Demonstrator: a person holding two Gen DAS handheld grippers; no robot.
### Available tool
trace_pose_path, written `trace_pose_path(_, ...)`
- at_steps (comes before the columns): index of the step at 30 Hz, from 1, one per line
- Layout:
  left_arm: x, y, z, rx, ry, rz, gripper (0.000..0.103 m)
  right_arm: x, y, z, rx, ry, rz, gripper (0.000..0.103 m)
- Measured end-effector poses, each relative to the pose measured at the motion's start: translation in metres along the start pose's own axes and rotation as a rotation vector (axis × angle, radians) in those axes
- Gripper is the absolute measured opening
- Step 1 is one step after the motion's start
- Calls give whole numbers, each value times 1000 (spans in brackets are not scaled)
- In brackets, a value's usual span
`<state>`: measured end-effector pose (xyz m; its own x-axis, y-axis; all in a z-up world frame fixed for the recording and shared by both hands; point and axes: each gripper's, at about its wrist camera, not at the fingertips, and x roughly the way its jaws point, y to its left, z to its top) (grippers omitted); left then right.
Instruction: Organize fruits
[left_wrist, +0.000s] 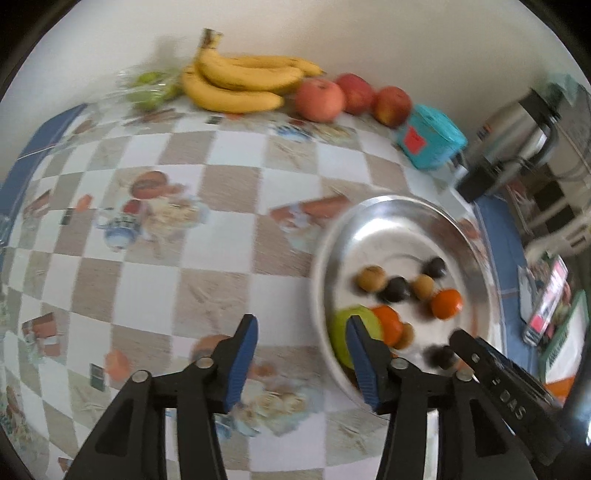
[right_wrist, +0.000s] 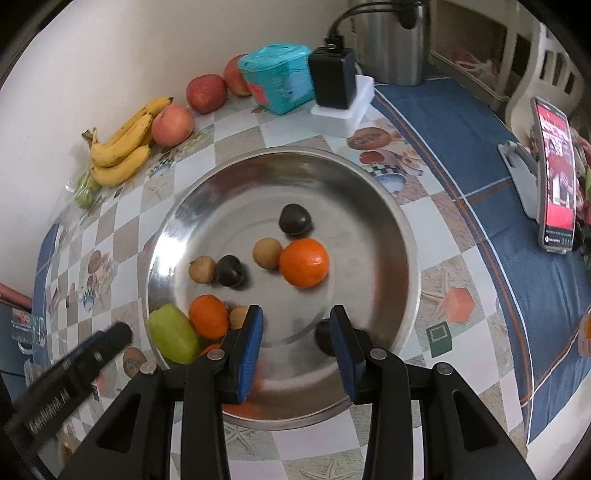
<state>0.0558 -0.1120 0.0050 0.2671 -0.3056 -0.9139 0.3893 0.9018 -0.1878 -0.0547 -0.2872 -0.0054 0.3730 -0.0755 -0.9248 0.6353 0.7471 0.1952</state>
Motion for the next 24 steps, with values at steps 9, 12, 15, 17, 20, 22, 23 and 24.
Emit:
trace_pose_path(9,-1,41,9,-83,-35,122,95,2,19,-2,-74,5,-7,43)
trace_pose_path(12,4,44,9,-78,-29,150,102,3,24,-3,-98,2,-12,65)
trace_pose_path(15,6,44,9,-66,-23,168,103,5,29,-3,-123,3,-20,69)
trace_pose_path(17,8,43,9,-57,-20,176,103,6,31,-4,-132,3,-30,71)
trace_pose_path(20,10,41,8,-40,-17,195,103,6,33,-4,-139,3,-32,72)
trace_pose_path(22,11,41,8,-28,-19,210,103,6,33,-4,-144,-4,-32,75)
trace_pose_path(23,11,40,8,-22,-21,213,103,5,34,-3,-148,-9,-32,80)
trace_pose_path(24,11,39,8,-10,-25,220,103,4,34,-3,-151,-18,-30,85)
